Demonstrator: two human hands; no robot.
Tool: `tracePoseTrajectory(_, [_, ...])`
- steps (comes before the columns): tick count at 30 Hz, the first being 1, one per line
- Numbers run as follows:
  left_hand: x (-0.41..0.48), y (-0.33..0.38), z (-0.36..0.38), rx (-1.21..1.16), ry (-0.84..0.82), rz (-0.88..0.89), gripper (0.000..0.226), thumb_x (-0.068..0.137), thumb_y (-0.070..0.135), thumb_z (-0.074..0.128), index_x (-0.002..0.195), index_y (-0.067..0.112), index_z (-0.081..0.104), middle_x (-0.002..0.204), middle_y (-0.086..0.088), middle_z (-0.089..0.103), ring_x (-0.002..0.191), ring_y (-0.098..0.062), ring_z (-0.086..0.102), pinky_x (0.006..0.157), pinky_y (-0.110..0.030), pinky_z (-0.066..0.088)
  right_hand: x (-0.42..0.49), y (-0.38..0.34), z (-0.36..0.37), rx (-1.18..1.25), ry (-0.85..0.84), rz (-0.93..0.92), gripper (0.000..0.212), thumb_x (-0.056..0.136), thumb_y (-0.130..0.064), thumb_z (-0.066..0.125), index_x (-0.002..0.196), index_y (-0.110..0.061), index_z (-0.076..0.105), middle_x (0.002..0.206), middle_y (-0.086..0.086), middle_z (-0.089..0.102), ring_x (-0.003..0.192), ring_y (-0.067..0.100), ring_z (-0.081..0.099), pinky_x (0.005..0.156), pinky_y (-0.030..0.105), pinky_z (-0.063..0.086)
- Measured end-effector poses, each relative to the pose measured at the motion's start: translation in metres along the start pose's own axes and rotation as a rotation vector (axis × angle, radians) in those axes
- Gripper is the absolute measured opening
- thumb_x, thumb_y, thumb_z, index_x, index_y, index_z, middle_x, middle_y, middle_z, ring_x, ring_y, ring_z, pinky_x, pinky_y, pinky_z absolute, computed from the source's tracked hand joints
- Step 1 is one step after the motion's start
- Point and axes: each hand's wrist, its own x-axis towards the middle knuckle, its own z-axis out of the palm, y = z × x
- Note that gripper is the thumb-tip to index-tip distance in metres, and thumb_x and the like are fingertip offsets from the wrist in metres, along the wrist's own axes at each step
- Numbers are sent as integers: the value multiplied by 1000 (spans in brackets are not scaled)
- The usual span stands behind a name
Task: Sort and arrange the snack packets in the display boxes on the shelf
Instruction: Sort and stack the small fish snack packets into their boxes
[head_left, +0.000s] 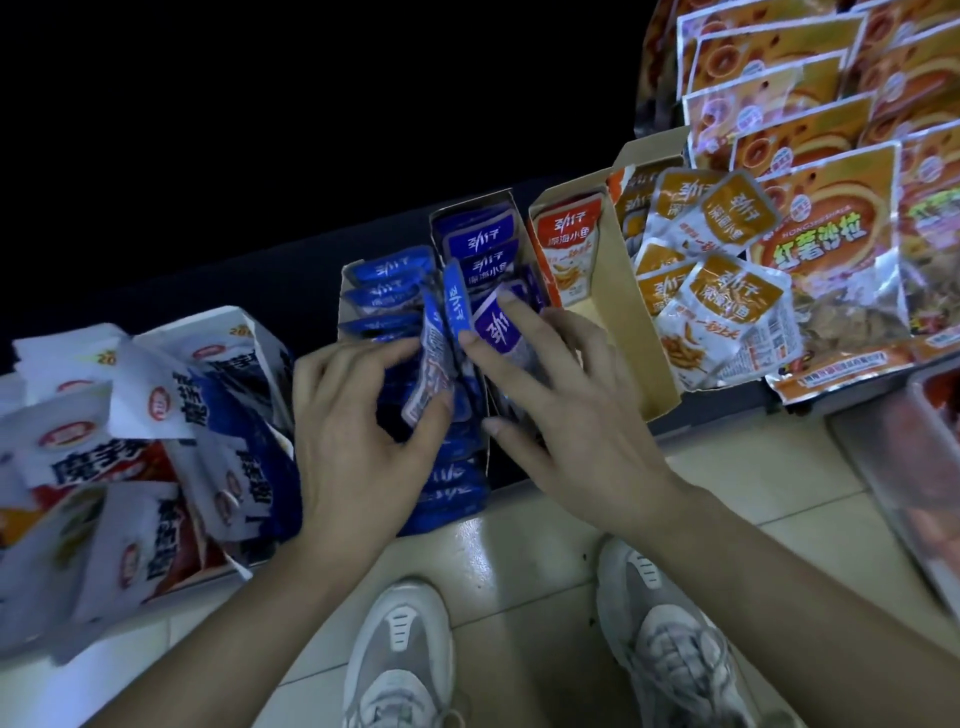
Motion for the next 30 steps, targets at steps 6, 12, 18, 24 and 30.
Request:
tracePoseTrajectory(6, [3, 7, -1, -184, 55, -135, 25, 91, 32, 66, 115, 27, 67, 99, 26, 59, 102, -11, 55, 89, -25, 47, -2, 9, 7, -48, 20, 152, 47, 94, -42, 52, 137, -21, 52, 153, -1, 41, 140, 25, 33, 97, 42, 34])
tracePoseTrajectory(12, [4, 6, 0, -310, 56, -164, 20, 96, 29, 66, 116, 31, 62, 104, 6, 69, 96, -19, 67, 78, -49, 56, -3, 17, 8, 35, 51, 145, 48, 90, -35, 60, 135, -16, 57, 146, 1, 50, 135, 26, 38, 97, 45, 42])
tracePoseTrajectory(18, [3, 7, 2, -147, -167, 46, 40, 91, 36, 71, 127, 20, 67, 119, 9, 66, 111, -15, 59, 95, -36, 49, -8, 22, 11, 157, 103, 103, 48, 89, -27, 68, 134, -11, 60, 144, 5, 52, 134, 28, 40, 108, 46, 40])
tracePoseTrajectory(24, [-7, 4, -1, 33, -223, 188, 45, 93, 38, 62, 135, 23, 64, 129, 4, 65, 120, -22, 57, 92, -45, 50, -8, 20, 8, 242, 81, 114, 54, 88, -19, 73, 138, -11, 56, 144, 3, 51, 136, 25, 37, 113, 37, 36])
tracePoseTrajectory(30, [-4, 13, -1, 349, -263, 205, 45, 90, 44, 48, 123, 23, 71, 121, -2, 63, 112, -29, 55, 81, -42, 46, -12, 18, 6, 140, -21, 48, 54, 86, -20, 75, 137, -14, 58, 152, 5, 43, 143, 26, 28, 115, 36, 33])
